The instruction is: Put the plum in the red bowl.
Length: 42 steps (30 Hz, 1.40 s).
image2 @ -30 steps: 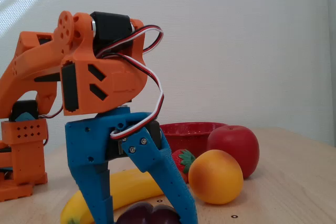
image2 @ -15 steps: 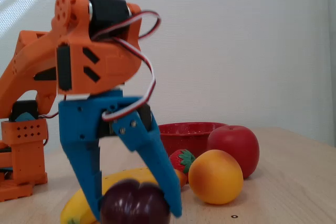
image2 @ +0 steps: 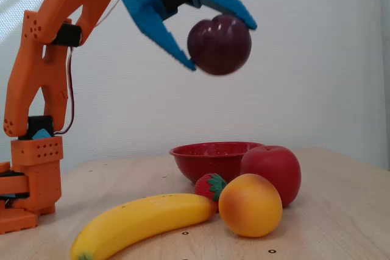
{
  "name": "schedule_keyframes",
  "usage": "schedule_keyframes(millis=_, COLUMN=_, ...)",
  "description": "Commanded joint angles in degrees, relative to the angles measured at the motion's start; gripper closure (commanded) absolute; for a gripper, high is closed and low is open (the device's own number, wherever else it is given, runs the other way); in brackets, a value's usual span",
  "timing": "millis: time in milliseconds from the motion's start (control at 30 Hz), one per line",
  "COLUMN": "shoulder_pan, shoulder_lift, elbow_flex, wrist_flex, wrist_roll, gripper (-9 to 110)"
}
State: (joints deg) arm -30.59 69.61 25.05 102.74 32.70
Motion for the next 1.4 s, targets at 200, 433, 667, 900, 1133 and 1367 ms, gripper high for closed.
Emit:
schedule_keyframes(millis=200, shoulder_pan=26.54, shoulder_lift=19.51, elbow_flex=3.25, wrist_flex=8.7, wrist_roll=-13.45, gripper=101)
schedule_keyframes(millis=433, shoulder_pan=48.08, shoulder_lift=21.8, elbow_flex=6.68, wrist_flex=8.7, wrist_roll=-20.65, gripper=101)
schedule_keyframes(millis=667, shoulder_pan=61.0, shoulder_lift=15.47, elbow_flex=10.63, wrist_flex=8.7, wrist_roll=-22.76, gripper=101)
schedule_keyframes(millis=900, shoulder_pan=65.39, shoulder_lift=0.7, elbow_flex=10.46, wrist_flex=8.7, wrist_roll=-22.5, gripper=101)
schedule_keyframes(millis=1133, shoulder_pan=63.72, shoulder_lift=-9.49, elbow_flex=10.37, wrist_flex=8.79, wrist_roll=-21.97, gripper=65)
schedule_keyframes(millis=1367, shoulder_pan=62.49, shoulder_lift=-11.87, elbow_flex=10.28, wrist_flex=8.7, wrist_roll=-19.78, gripper=51)
